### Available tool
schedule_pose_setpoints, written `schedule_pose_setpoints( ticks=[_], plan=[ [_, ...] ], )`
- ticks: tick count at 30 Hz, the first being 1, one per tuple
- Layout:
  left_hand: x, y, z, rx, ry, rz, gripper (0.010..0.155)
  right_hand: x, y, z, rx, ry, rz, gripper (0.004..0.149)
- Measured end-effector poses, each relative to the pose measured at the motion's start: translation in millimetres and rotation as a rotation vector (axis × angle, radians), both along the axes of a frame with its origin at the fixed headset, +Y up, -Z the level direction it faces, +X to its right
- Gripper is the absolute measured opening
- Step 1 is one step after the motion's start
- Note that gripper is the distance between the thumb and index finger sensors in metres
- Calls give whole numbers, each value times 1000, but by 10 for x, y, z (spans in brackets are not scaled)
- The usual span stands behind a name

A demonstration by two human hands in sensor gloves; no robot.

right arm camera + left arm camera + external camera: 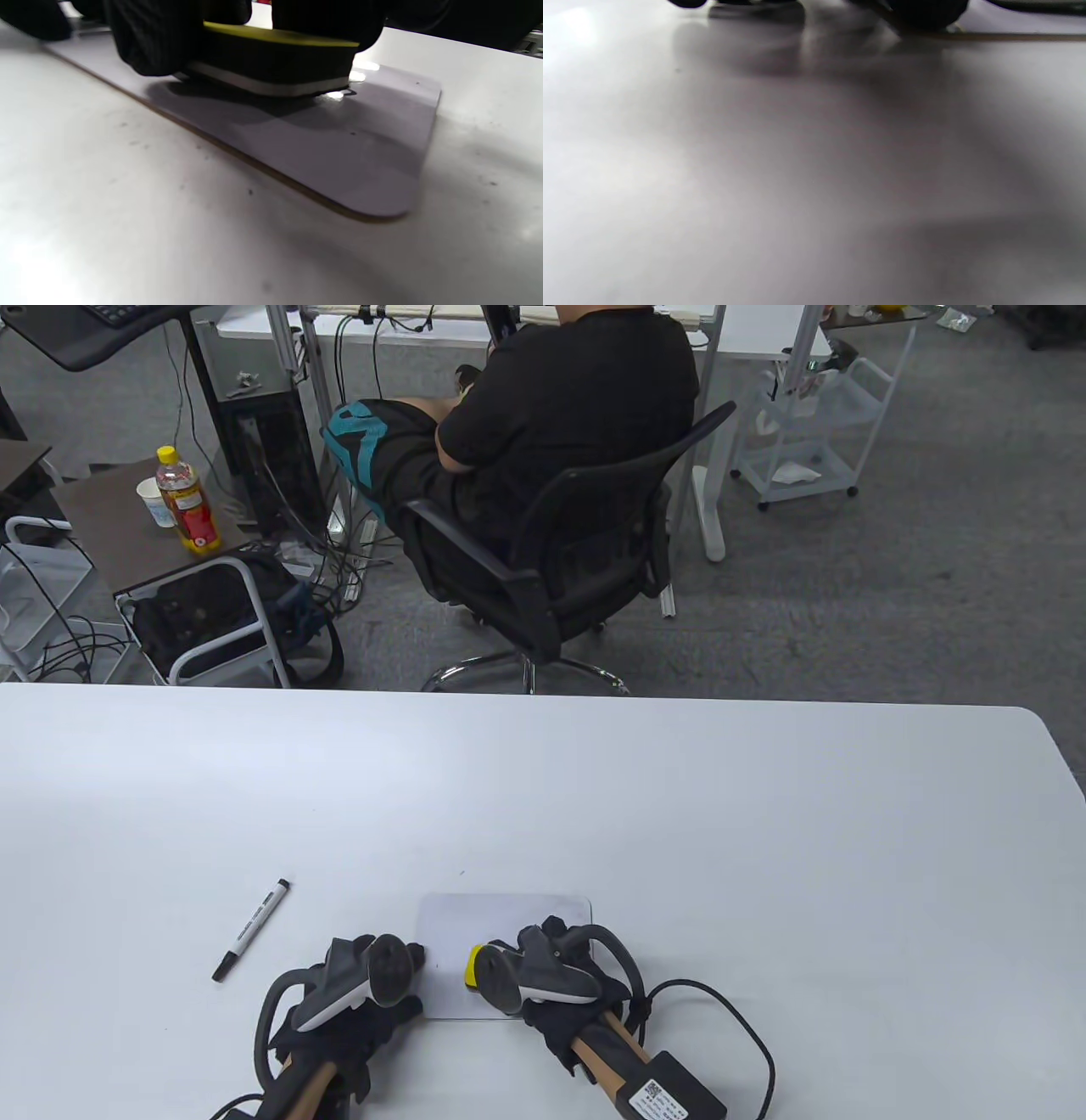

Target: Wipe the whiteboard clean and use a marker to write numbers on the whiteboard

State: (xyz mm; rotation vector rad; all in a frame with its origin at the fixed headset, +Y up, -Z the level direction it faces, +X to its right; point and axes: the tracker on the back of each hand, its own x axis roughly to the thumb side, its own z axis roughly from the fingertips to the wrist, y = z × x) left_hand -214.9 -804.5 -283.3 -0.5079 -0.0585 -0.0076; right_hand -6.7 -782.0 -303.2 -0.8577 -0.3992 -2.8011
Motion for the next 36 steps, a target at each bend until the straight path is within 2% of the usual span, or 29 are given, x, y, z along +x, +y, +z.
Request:
schedule_pose_setpoints(
  ticks=[3, 4, 6, 9, 10, 12, 15, 17, 19, 23, 24, 26, 27, 28, 29, 31, 33, 34, 36],
  plan=[
    [0, 0, -2, -1, 1, 1, 63, 142, 26, -76, 148, -228, 183, 62],
    [1, 0, -1, -1, 1, 1, 63, 163, 27, -89, 154, -244, 223, 62],
    [2, -1, 0, 0, 1, -1, 63, 145, 28, -22, 128, -206, 155, 63],
    [3, -1, -3, 0, 1, 0, 63, 51, 35, 214, 21, 77, 34, 63],
    [3, -2, -1, -1, 0, 0, 63, 56, 35, 217, 13, 96, 63, 64],
    [4, -2, -2, -1, 1, 1, 63, 135, 46, 130, 37, -12, 125, 64],
    [8, -1, -1, -2, -1, -6, 63, 299, 31, -152, 112, -272, 234, 63],
    [4, -2, -1, -2, 0, -3, 63, 356, 12, -257, 96, -347, 214, 63],
    [5, -2, -1, -2, -1, -4, 63, 341, -19, -249, 73, -361, 147, 63],
    [7, -1, -1, -2, -2, -8, 63, 289, 18, 15, -33, -55, 69, 63],
    [7, 0, -1, -3, -3, -8, 63, 289, 48, 96, -99, 62, 59, 64],
    [9, 1, -3, -5, -3, -9, 63, 332, 68, 143, -91, 67, 88, 65],
    [10, 3, -4, -7, -3, -11, 63, 379, 65, 83, -82, 60, 112, 65],
    [11, 3, -3, -8, -4, -13, 63, 411, 60, 25, -77, 31, 118, 65],
    [12, 3, -2, -7, -5, -16, 63, 474, 51, -86, -35, -71, 128, 65],
    [12, 2, -2, -7, -5, -15, 63, 561, 19, -287, 23, -186, 157, 64],
    [13, 2, -3, -7, -5, -14, 63, 629, -25, -444, 24, -325, 108, 64],
    [13, 2, -2, -7, -5, -14, 63, 635, -35, -462, 16, -350, 71, 64],
    [14, 1, -1, -5, -5, -14, 63, 608, -46, -422, 15, -314, 46, 63]
  ],
)
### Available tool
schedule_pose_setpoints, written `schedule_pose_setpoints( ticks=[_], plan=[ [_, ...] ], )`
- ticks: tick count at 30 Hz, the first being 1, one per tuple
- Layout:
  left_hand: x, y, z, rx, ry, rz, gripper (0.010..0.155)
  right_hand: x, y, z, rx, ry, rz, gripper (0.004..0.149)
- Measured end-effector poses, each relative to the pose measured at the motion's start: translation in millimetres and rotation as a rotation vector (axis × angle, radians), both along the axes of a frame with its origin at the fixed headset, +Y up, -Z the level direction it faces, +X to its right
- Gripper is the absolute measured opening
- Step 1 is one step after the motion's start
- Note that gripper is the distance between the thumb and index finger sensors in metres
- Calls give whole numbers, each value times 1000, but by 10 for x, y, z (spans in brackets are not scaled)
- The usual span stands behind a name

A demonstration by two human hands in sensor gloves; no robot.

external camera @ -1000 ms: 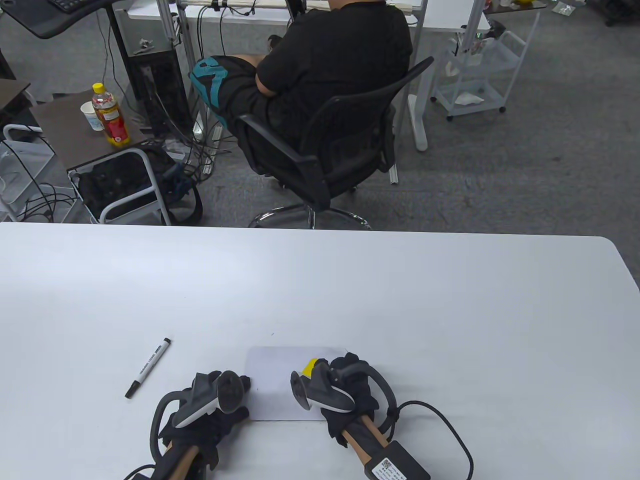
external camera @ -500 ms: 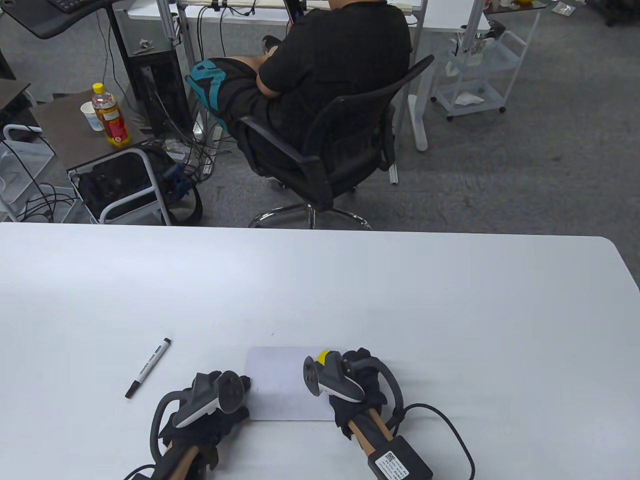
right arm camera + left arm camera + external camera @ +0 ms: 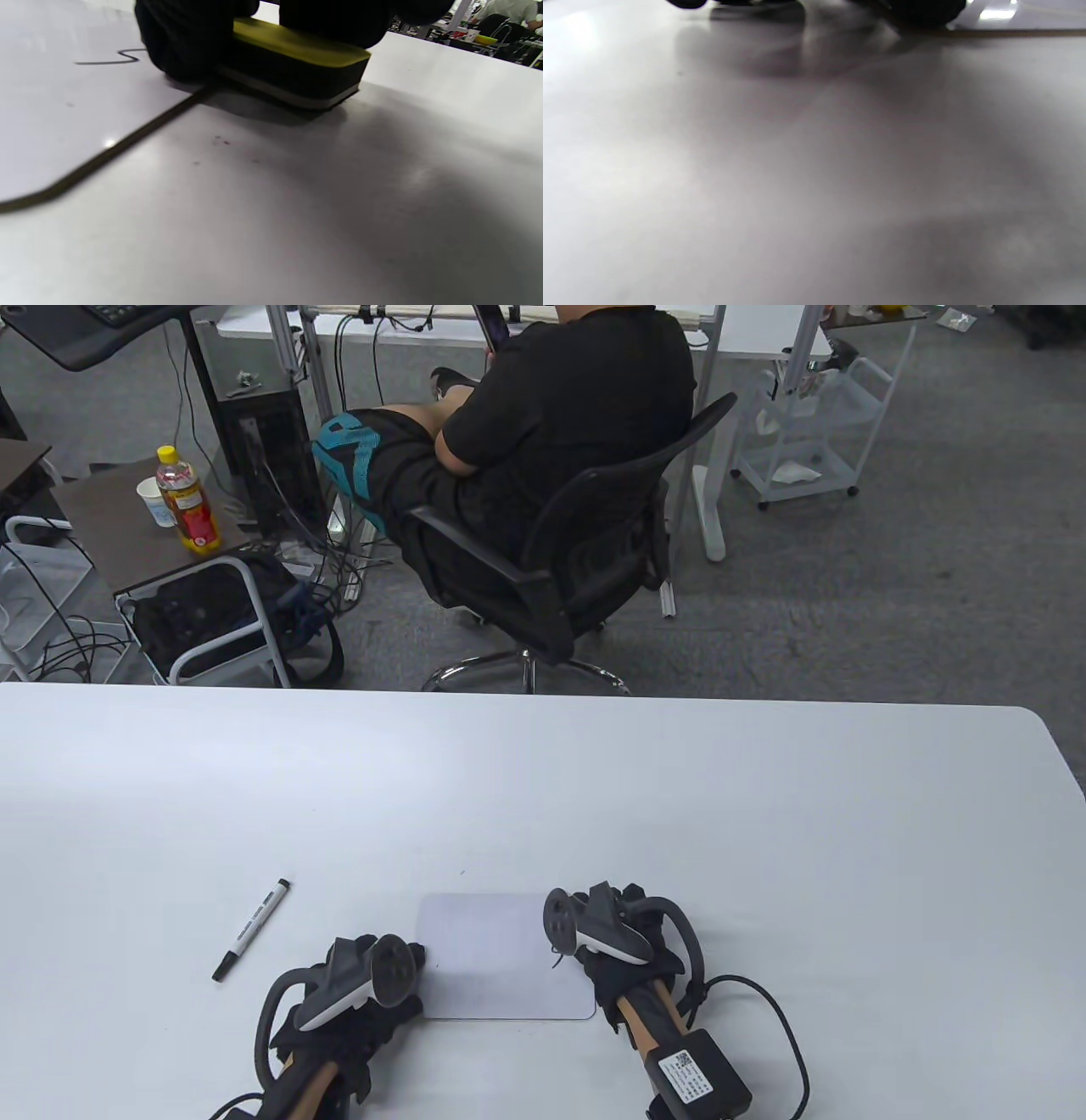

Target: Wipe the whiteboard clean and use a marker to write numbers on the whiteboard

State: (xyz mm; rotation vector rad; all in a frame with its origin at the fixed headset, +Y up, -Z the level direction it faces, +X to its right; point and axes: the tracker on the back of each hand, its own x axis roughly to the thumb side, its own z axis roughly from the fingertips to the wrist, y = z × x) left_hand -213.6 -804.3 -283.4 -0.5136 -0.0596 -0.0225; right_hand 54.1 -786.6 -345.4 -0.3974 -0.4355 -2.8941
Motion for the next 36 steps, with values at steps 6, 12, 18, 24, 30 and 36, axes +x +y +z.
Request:
schedule_pose_setpoints(
  ticks=[6, 12, 18, 24, 30, 36],
  plan=[
    [6, -1, 0, 1, -2, -4, 63, 54, 77, 403, -90, 254, -7, 64],
    [6, -2, -1, -3, -2, -2, 63, 139, 86, 355, -116, 216, -52, 64],
    [7, -4, 0, -2, -3, -1, 63, 83, 18, -16, 17, 8, -26, 63],
    [6, -5, -2, -3, -4, -1, 63, 61, 31, 181, -5, 97, -27, 62],
    [8, -3, -2, -2, -5, -5, 63, 121, 61, 606, -68, 271, -57, 64],
    [8, -3, -1, -3, -5, -3, 63, 180, 56, 375, -71, 174, -84, 63]
  ],
)
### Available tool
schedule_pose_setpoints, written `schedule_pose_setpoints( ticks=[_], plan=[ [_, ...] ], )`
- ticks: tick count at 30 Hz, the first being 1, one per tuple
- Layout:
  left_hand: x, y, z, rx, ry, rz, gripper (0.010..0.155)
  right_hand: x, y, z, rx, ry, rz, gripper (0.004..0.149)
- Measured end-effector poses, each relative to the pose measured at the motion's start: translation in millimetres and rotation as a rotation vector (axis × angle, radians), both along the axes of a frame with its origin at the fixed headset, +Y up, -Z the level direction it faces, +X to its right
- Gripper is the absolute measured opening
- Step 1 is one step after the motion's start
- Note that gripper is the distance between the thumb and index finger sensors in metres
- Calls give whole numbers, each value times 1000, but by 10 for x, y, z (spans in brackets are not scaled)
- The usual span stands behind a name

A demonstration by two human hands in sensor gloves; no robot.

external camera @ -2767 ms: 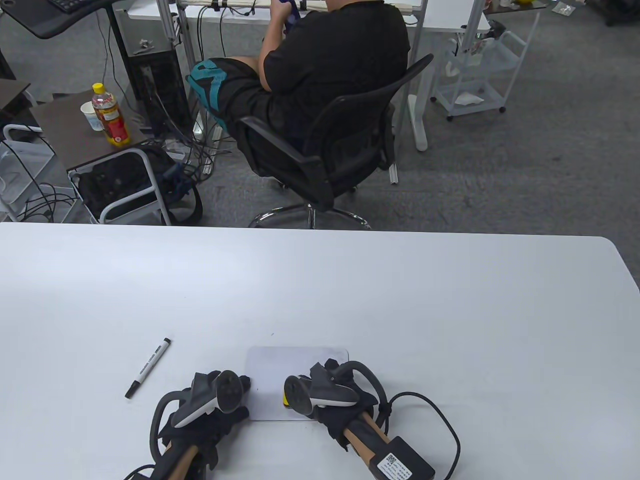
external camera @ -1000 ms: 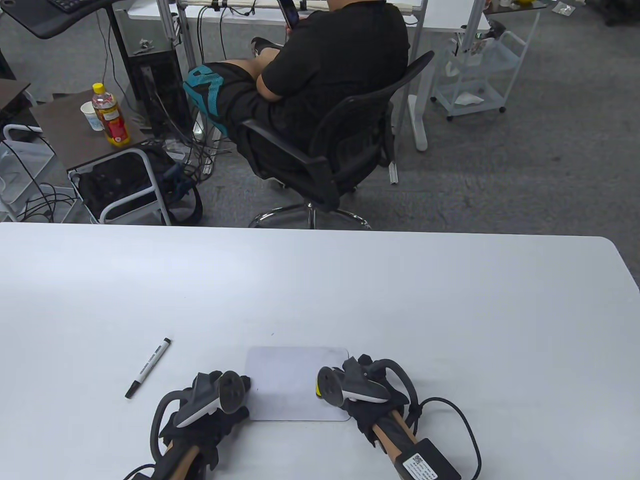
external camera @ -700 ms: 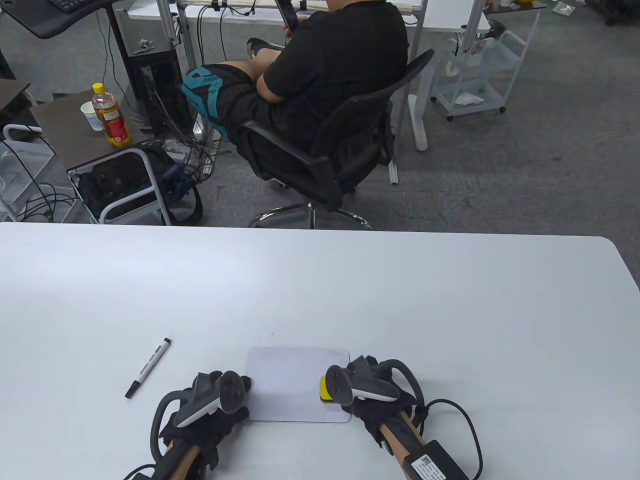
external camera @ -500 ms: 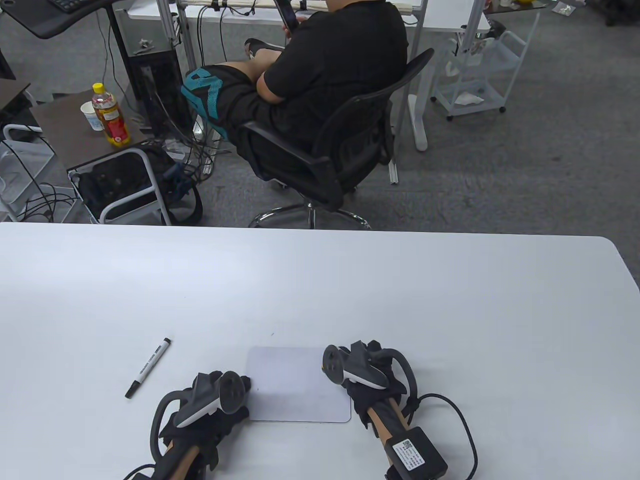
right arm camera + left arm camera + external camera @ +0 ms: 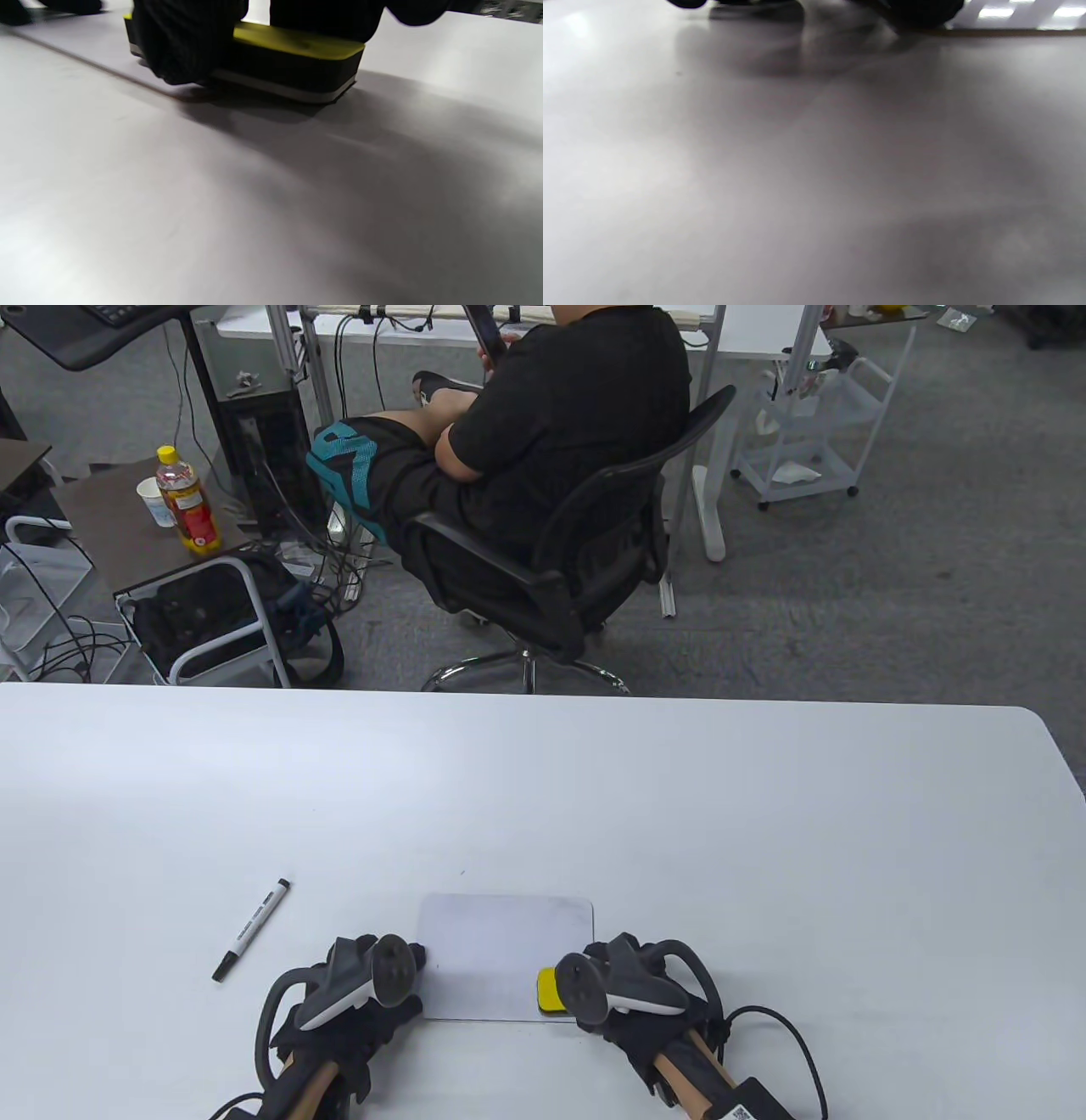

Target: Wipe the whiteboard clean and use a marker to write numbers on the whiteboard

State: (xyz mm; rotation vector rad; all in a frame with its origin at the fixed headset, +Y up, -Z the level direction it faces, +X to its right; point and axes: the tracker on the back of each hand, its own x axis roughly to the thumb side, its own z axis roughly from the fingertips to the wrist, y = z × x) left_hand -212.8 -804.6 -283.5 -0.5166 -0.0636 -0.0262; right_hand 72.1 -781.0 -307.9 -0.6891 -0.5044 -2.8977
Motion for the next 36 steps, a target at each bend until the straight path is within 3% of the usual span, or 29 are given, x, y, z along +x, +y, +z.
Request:
schedule_pose_setpoints(
  ticks=[4, 7, 12, 19, 21, 28, 32, 36],
  plan=[
    [-3, -1, 0, 0, 0, 3, 63, -11, -28, -312, 41, -153, -5, 62],
    [-5, -2, -1, 0, 1, 5, 63, -55, -50, -382, 59, -220, -19, 62],
    [-5, -2, -1, 0, 1, 6, 63, -166, -57, -152, 107, -138, 15, 62],
    [-8, -4, -1, -1, 1, 8, 63, -52, 17, 245, 44, -1, -45, 63],
    [-8, -5, 1, 1, 0, 7, 63, 132, 70, 230, 68, -54, -78, 63],
    [-16, -5, 1, -2, 2, 12, 63, 1119, 85, 14, 194, -478, -166, 65],
    [-17, -5, 0, 0, 1, 12, 63, 1618, 9, -25, 184, -703, -110, 71],
    [-18, -5, 2, 2, 1, 11, 63, 1901, -88, -16, 149, -845, -86, 74]
  ],
)
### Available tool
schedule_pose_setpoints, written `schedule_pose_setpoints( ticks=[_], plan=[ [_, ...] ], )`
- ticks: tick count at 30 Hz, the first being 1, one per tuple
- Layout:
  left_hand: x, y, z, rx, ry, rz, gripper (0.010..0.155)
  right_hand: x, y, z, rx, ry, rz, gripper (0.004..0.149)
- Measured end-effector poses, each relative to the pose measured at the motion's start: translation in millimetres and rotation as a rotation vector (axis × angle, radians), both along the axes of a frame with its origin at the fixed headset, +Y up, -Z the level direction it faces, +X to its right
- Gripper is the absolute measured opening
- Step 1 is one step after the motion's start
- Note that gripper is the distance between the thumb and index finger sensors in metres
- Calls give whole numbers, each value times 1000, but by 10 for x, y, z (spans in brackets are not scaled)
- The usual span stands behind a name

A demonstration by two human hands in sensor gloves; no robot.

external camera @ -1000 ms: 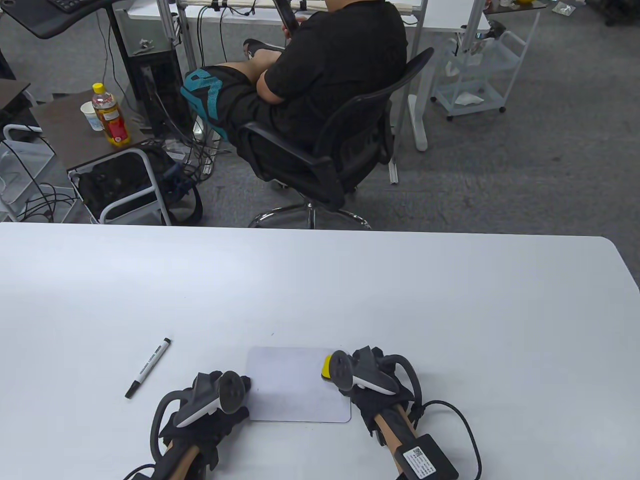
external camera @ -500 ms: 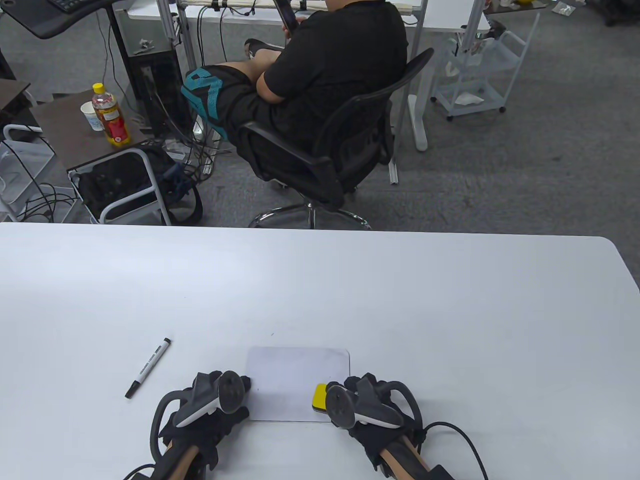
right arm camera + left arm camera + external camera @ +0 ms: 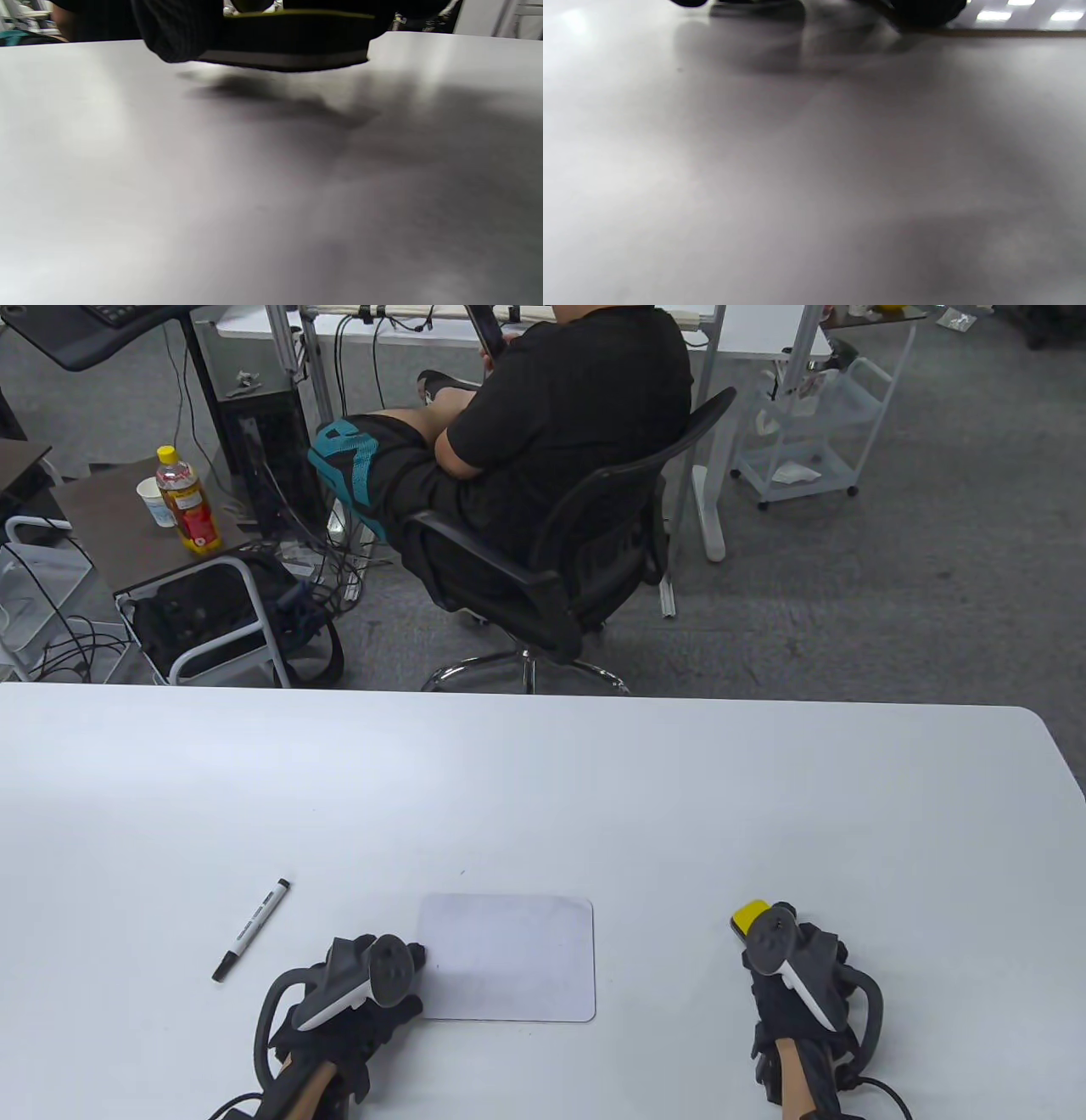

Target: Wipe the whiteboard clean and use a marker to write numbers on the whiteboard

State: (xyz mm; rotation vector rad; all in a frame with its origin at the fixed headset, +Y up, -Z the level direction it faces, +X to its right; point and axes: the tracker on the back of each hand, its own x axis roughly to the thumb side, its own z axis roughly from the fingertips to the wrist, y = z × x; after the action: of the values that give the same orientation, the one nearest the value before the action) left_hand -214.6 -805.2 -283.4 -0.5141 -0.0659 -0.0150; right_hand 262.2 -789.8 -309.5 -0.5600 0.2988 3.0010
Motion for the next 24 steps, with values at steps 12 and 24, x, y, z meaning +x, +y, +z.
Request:
schedule_pose_setpoints(
  ticks=[12, 24],
  plan=[
    [-3, 4, 4, 1, -2, 1, 63, -41, 7, 6, -5, -8, 52, 83],
    [-22, -8, 43, 23, -18, 12, 68, -899, 371, 240, 209, 331, 6, 76]
  ],
)
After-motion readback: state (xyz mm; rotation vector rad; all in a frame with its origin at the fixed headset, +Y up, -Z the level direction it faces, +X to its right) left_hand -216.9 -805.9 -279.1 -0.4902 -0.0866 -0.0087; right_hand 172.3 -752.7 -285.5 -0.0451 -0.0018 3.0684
